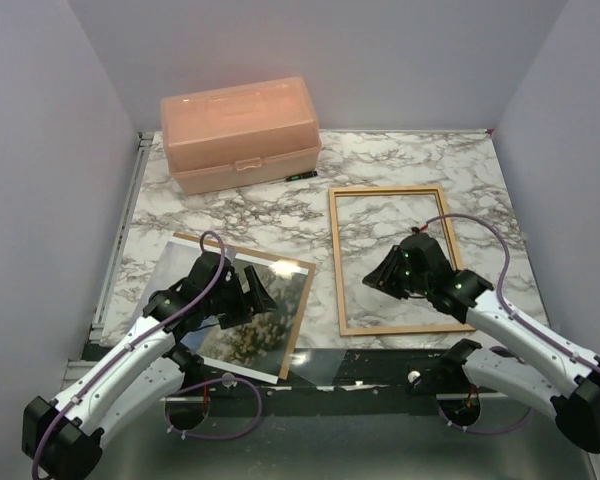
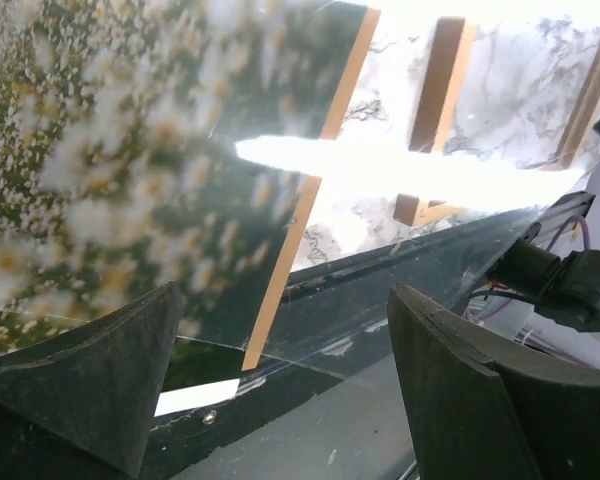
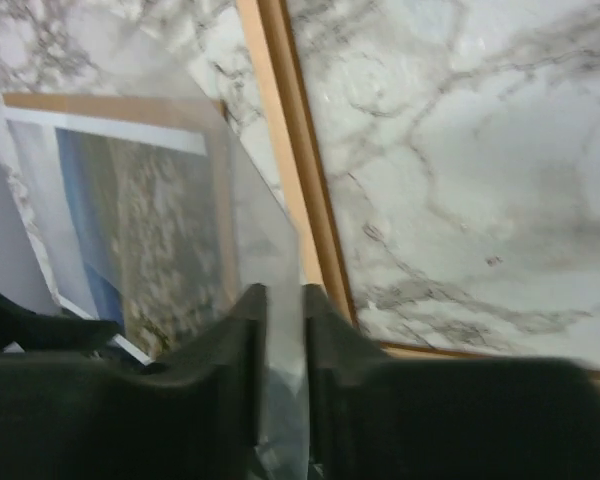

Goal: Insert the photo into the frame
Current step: Place the photo frame item at the center of the board.

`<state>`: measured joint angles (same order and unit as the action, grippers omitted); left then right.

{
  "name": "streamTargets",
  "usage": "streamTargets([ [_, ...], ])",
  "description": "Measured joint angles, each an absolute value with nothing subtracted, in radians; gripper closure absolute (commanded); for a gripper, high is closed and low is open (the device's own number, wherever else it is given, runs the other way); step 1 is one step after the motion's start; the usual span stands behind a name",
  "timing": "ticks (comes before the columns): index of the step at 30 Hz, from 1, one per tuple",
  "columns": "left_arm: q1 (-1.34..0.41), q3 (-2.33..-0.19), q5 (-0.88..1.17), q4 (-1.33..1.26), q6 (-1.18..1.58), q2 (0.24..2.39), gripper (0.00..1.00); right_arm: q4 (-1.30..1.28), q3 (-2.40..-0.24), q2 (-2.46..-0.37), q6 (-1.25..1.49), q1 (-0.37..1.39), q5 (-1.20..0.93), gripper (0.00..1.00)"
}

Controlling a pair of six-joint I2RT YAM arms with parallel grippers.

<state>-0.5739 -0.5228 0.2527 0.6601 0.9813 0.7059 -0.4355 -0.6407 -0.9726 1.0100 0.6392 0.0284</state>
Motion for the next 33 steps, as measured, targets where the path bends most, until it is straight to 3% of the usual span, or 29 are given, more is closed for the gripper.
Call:
streamTargets([
  [3, -0.582, -0.485, 0.260, 0.651, 0.996, 0.703, 0.16, -0.482, -0.579, -0.876, 1.028, 0.640, 0.019, 0.30],
  [6, -0.591, -0.428, 0.260, 0.640, 1.018, 0.686, 0.16, -0.538, -0.544, -0.796, 1.029, 0.640, -0.004, 0.20],
  [12, -0.596, -0.327, 0.258, 0.645, 1.063, 0.667, 0.16, -0.640, -0.556, -0.728, 1.008, 0.640, -0.007, 0.10],
  [17, -0.626, -0.321, 0.243, 0.670, 1.094, 0.628, 0.15, -0.659, -0.636, -0.844, 0.924, 0.640, -0.002, 0.01],
  [33, -0.768, -0.371, 0.104, 0.926, 1.205, 0.532, 0.14, -0.494, -0.987, -1.553, 0.603, 0.576, -0.053, 0.00],
])
